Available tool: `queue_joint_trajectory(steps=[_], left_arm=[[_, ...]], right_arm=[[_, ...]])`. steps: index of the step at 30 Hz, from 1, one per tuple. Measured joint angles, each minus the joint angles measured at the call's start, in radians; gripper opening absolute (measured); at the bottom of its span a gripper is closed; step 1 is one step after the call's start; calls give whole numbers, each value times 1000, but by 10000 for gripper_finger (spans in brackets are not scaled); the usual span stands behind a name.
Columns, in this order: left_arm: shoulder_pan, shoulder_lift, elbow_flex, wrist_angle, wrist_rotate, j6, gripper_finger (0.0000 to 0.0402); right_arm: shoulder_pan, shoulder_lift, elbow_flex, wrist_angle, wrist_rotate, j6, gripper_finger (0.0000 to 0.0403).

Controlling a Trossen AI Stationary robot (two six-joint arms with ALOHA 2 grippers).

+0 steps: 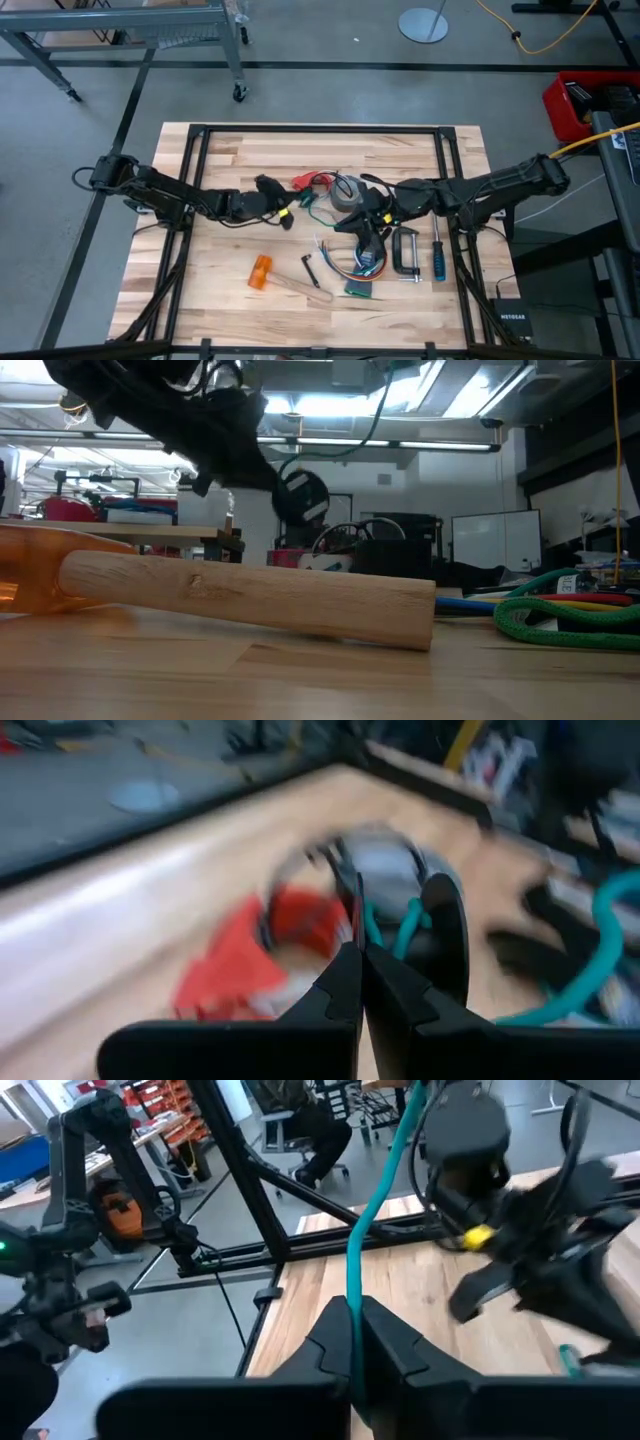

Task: Coil cords
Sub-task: Uncoil the blue wire from the spool

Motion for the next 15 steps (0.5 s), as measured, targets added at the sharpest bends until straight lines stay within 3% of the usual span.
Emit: queue_joint_trajectory(steps=[7,12,15], left_arm=[[50,0,0,263,-150,70,0],[73,0,0,448,-154,172,0],[72,-5,0,506,-139,220,0]], right_arm=[[-1,0,0,-27,-1,0,7],[-1,-3,0,-103,1,0,7],[-1,-8,0,-180,54,-1,7]])
